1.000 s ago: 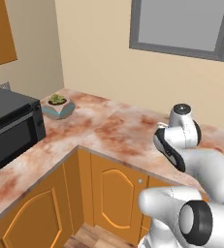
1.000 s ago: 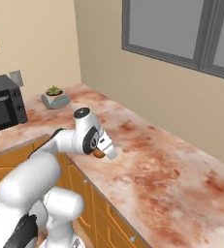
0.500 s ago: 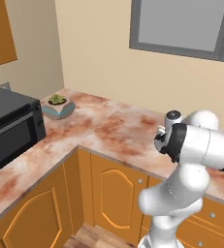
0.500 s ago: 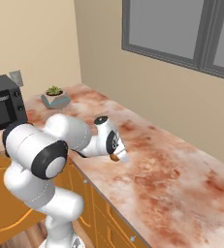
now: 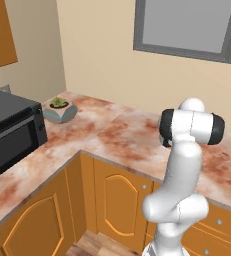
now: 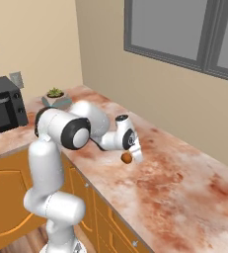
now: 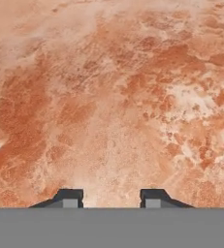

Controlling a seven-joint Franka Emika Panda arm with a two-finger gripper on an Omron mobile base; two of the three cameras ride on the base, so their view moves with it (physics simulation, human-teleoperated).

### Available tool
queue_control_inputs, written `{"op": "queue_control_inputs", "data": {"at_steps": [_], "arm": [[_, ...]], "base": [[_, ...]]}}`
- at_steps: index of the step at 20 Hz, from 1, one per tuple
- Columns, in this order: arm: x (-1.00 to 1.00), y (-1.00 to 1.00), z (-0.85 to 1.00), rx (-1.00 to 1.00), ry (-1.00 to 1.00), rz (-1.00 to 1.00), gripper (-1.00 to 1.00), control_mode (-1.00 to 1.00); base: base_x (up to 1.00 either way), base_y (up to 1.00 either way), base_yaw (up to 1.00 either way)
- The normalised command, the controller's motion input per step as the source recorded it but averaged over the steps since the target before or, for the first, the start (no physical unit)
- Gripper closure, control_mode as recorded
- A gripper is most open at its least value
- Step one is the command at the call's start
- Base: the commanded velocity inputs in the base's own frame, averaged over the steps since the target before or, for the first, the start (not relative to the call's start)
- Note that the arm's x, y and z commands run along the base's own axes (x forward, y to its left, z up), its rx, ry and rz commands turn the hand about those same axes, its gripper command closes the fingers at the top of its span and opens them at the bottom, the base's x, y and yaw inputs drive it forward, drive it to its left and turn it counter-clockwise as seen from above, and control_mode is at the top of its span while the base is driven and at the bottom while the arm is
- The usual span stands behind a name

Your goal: Open the fridge, remove the tangerine, eggplant, and steak, and place them on any counter.

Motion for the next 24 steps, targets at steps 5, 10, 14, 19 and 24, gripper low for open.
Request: {"op": "queue_control_inputs", "data": {"at_steps": [5, 10, 14, 19, 24], "arm": [[0.13, -0.35, 0.31, 0.00, -0.07, -0.11, -1.00, -1.00], [-0.69, 0.59, 1.00, 0.01, -0.04, 0.05, -1.00, -1.00], [-0.77, 1.00, 1.00, 0.00, 0.20, 0.27, -1.00, -1.00], [-0.89, 1.00, 1.00, 0.00, 0.24, 0.35, -1.00, -1.00], [-0.89, 0.99, 0.90, 0.00, 0.22, 0.41, -1.00, -1.00]], "base": [[0.00, 0.00, 0.00], [0.00, 0.00, 0.00], [0.00, 0.00, 0.00], [0.00, 0.00, 0.00], [0.00, 0.00, 0.00]]}}
